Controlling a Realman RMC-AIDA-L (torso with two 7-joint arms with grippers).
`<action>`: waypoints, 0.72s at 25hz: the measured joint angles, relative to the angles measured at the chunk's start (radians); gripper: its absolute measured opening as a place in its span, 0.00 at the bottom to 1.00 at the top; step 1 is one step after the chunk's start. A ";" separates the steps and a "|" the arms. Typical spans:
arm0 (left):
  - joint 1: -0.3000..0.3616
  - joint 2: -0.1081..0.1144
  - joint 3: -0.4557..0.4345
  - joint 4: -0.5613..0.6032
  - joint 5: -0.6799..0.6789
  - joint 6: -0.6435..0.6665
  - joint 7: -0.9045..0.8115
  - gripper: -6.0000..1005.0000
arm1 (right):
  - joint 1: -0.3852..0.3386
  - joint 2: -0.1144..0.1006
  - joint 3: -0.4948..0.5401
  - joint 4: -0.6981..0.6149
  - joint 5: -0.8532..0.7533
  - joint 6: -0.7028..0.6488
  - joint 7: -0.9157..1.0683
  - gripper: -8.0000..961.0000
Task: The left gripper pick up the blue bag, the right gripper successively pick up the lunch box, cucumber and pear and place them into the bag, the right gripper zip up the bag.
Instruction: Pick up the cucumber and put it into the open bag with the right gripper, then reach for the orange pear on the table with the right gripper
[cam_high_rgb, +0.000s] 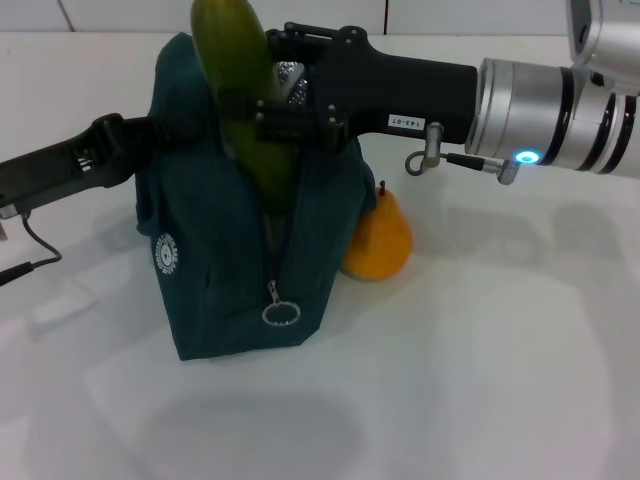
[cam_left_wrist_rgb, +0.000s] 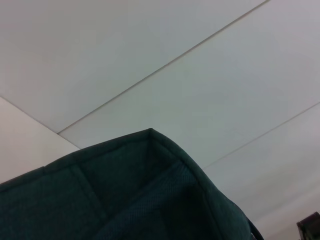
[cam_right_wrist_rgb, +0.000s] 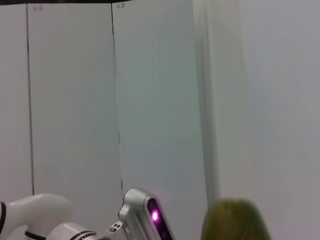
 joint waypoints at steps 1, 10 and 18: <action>0.000 0.000 0.000 0.000 0.000 0.000 0.000 0.05 | 0.000 0.000 0.000 -0.001 0.000 0.002 0.001 0.68; 0.006 0.002 -0.011 -0.002 0.001 0.000 0.000 0.05 | 0.000 -0.009 0.006 -0.018 -0.002 -0.003 0.007 0.83; 0.038 0.002 -0.059 -0.010 0.005 0.001 0.033 0.05 | -0.101 -0.054 0.152 -0.111 -0.152 -0.002 0.047 0.83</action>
